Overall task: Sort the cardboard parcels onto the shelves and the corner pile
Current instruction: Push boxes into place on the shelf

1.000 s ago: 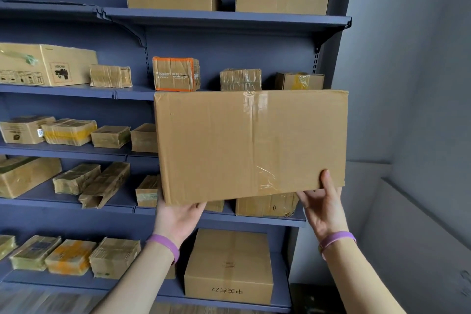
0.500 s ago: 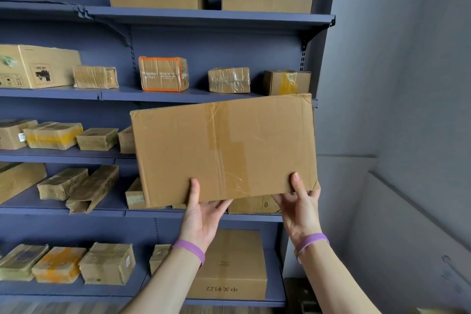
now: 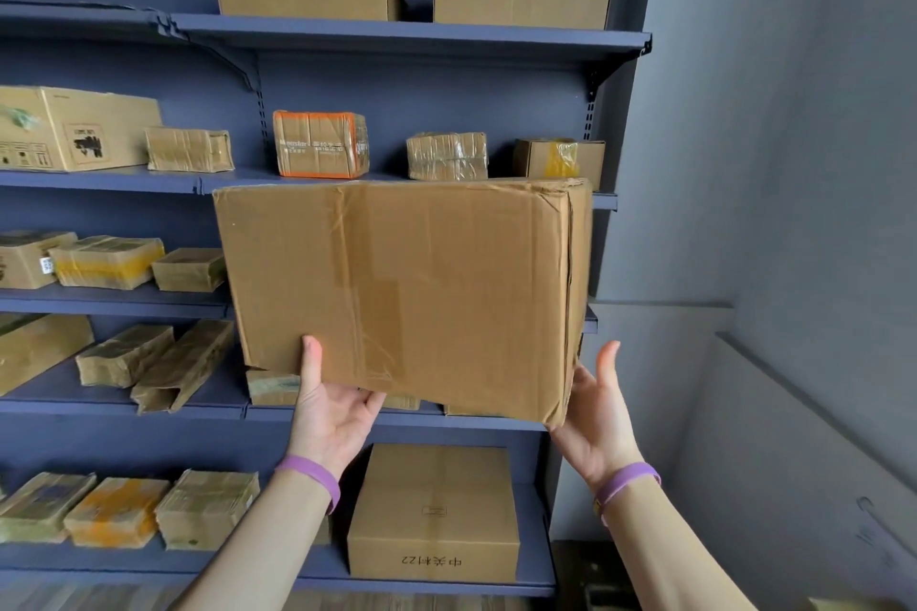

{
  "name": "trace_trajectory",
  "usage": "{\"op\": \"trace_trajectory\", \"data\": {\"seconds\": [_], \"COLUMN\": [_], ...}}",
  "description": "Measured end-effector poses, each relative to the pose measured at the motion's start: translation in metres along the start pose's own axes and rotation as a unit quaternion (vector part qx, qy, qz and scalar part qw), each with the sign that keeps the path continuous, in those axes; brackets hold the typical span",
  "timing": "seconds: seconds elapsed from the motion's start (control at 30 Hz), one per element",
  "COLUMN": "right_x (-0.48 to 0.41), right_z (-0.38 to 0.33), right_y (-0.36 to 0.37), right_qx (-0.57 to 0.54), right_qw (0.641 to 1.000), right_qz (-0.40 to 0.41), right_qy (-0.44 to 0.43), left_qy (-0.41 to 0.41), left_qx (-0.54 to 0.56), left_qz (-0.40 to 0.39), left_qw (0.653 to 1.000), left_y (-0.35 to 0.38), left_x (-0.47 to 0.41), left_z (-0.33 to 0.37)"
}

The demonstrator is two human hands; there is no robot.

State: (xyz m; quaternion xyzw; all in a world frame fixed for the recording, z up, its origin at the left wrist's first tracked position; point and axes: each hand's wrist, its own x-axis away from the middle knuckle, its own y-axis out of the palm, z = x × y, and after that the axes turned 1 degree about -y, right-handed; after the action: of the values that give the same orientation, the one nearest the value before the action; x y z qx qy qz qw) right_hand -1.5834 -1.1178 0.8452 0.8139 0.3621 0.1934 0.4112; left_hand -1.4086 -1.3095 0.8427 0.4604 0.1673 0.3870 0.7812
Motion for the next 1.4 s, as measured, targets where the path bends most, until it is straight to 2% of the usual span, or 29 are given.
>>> {"op": "trace_trajectory", "data": {"seconds": [0.2, 0.37, 0.47, 0.57, 0.7, 0.83, 0.93, 1.03, 1.13, 1.2, 1.3, 1.4], "right_x": [0.005, 0.008, 0.014, 0.021, 0.025, 0.021, 0.017, 0.015, 0.013, 0.009, 0.001, -0.017], "right_z": [0.008, 0.019, 0.022, 0.023, 0.025, 0.024, 0.025, 0.021, 0.014, 0.011, 0.013, 0.030], "right_y": [0.007, 0.012, 0.016, 0.017, 0.014, 0.008, 0.004, 0.003, 0.003, 0.004, 0.010, 0.000], "right_qx": [-0.026, -0.038, -0.026, 0.011, 0.069, 0.045, 0.043, 0.132, 0.230, 0.253, 0.229, 0.097], "right_qw": [0.999, 0.999, 0.998, 0.997, 0.993, 0.996, 0.998, 0.989, 0.963, 0.955, 0.970, 0.995], "right_qz": [-0.023, -0.013, -0.037, -0.064, -0.091, -0.071, -0.039, 0.002, 0.041, 0.052, 0.032, 0.013], "right_qy": [0.001, -0.029, -0.046, -0.047, -0.029, -0.036, -0.027, -0.073, -0.136, -0.146, -0.079, 0.013], "left_qy": [0.001, -0.051, -0.072, -0.074, -0.069, -0.078, -0.059, -0.027, -0.011, 0.002, 0.014, 0.012], "left_qx": [-0.021, -0.084, -0.075, -0.052, -0.073, -0.066, -0.051, -0.039, -0.031, -0.033, -0.043, -0.039], "left_qz": [0.015, -0.053, -0.087, -0.049, -0.035, -0.054, -0.036, -0.026, -0.024, -0.021, -0.015, -0.016], "left_qw": [1.000, 0.994, 0.991, 0.995, 0.994, 0.993, 0.996, 0.999, 0.999, 0.999, 0.999, 0.999], "left_y": [0.004, 0.016, 0.018, 0.017, 0.011, 0.014, 0.012, 0.013, 0.012, 0.013, 0.012, 0.013], "left_x": [0.002, 0.007, 0.009, 0.005, -0.007, -0.003, 0.000, 0.003, 0.004, 0.005, 0.005, 0.007], "left_z": [0.001, -0.003, -0.013, -0.018, -0.018, -0.021, -0.027, -0.031, -0.031, -0.031, -0.034, -0.035]}}
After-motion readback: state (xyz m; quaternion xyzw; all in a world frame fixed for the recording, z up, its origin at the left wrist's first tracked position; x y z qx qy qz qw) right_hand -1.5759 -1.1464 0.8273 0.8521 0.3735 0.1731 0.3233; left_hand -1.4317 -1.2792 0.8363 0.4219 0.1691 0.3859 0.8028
